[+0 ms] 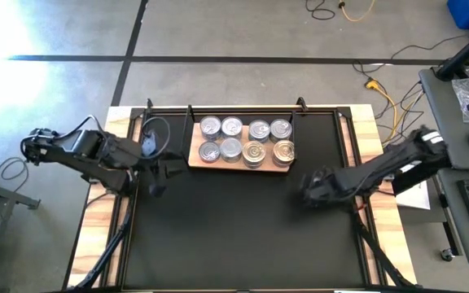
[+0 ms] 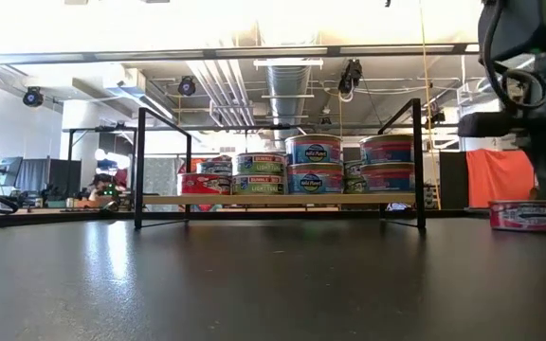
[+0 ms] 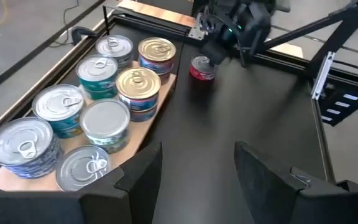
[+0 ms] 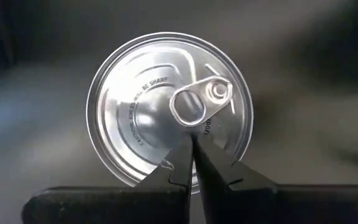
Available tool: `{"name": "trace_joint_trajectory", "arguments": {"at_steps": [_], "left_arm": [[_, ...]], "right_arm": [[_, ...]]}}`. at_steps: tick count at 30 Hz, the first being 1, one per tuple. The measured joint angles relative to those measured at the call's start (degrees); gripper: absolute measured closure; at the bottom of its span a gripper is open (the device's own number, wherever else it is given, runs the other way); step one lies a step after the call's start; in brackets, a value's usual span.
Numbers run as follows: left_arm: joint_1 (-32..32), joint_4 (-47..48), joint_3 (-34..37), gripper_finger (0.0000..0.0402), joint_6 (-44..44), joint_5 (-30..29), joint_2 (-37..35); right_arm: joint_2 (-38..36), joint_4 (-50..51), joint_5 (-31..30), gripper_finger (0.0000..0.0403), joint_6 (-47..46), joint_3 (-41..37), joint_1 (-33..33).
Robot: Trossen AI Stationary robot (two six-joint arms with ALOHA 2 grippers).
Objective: Stack canned seafood by type on shelf
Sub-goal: Stack the red tuna can on the red tuna can
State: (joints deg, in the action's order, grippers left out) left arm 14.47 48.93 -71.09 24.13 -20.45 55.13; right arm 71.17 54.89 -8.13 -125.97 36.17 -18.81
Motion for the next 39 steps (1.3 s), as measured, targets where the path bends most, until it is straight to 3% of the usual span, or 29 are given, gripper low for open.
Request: {"name": "trace_joint_trajectory", "arguments": {"at_steps": [4, 11, 16, 20, 26, 31, 39], "left_arm": [[0.03, -0.02, 0.00, 0.0216, 0.36, -0.13, 0.64], [0.01, -0.04, 0.04, 0.0216, 0.67, -0.17, 2.52], [0.21, 0.04, 0.04, 0.0216, 2.43, 0.38, 3.74], [1.64, 0.98, 0.04, 0.0216, 4.76, 0.26, 4.92], [5.26, -0.55, 0.67, 0.0216, 8.26, 0.25, 8.10], [7.33, -0.92, 0.81, 0.0216, 9.96, 1.04, 13.07], [9.27, -0.74, 0.62, 0.0216, 12.60, 6.01, 21.50]], "right_arm": [[10.32, -2.16, 0.17, 0.0390, 1.48, 8.35, -3.28], [23.37, -4.62, 0.62, 0.0390, 17.81, 26.50, -2.06], [24.37, -4.64, -0.11, 0.0390, 34.29, 35.32, -0.25], [20.50, -4.36, -6.99, 0.0390, 49.82, 38.96, -1.00], [11.74, 0.31, -9.93, 0.0390, 73.68, 37.37, -3.22], [8.27, 6.15, -9.53, 0.0390, 83.04, 31.16, -6.22], [11.63, 3.04, -4.59, 0.0390, 95.85, 21.85, -10.34]]}}
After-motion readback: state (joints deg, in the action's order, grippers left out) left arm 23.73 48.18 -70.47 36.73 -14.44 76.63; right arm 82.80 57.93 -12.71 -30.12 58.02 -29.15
